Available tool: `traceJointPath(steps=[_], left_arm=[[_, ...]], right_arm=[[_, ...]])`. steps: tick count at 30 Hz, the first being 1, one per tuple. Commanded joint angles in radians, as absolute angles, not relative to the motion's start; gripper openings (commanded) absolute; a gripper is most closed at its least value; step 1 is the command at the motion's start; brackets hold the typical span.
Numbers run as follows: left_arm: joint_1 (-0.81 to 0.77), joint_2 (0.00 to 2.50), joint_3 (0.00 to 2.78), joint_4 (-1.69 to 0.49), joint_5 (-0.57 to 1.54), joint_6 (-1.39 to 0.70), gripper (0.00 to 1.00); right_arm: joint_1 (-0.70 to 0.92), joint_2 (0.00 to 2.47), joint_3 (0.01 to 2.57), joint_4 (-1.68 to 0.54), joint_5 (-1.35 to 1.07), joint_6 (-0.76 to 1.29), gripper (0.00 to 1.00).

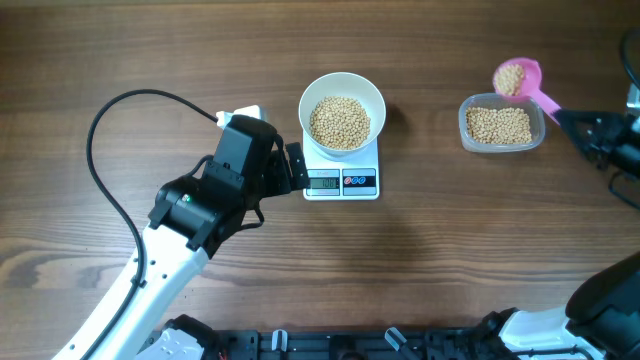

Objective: Scoop item into bowl and weigh 150g on scale
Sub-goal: 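Carry the filled scoop with the right gripper over the white bowl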

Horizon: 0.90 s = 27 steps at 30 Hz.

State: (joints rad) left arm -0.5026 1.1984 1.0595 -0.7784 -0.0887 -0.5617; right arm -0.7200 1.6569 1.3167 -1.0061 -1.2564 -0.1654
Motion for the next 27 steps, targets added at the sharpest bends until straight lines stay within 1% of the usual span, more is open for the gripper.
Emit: traceJointPath(steps=[1, 5, 6, 9, 11, 14, 19, 24, 27], left_arm=[[-0.498, 1.191, 1.06, -0.776, -0.099, -0.553, 1.0], [-0.498, 1.191, 1.06, -0.776, -0.099, -0.553, 1.0], [-0.498, 1.191, 1.06, -0.776, -0.099, -0.553, 1.0], [-0.498, 1.191, 1.06, -0.776, -0.099, -0.554, 1.0], [-0.498, 1.191, 1.06, -0.776, -0.099, -0.553, 1.0], [-0.498, 1.191, 1.06, -0.776, -0.099, -0.553, 1.0], [-0.498, 1.191, 1.06, -0.776, -0.099, -0.553, 1.0], [-0.498, 1.191, 1.06, -0.777, -0.099, -0.554, 1.0], [-0.498, 1.191, 1.06, -0.776, -0.099, -0.554, 1.0]], right_arm=[[-0.612, 1.666, 1.32, -0.893, -1.37, -0.001, 0.04], [-0.45, 1.666, 1.32, -0.673, -1.362, 0.188, 0.04], [-0.391, 1.666, 1.32, -0.598, -1.325, 0.247, 0.04], [-0.267, 1.666, 1.32, -0.511, -1.219, 0.293, 0.04], [-0.195, 1.666, 1.32, -0.51, -1.128, 0.285, 0.04], [-0.088, 1.666, 1.32, -0.51, -0.993, 0.21, 0.04], [0.102, 1.666, 1.32, -0.512, -0.679, 0.114, 0.04], [0.208, 1.666, 1.32, -0.51, -0.541, 0.008, 0.04], [0.242, 1.666, 1.32, -0.517, -0.489, -0.069, 0.04]])
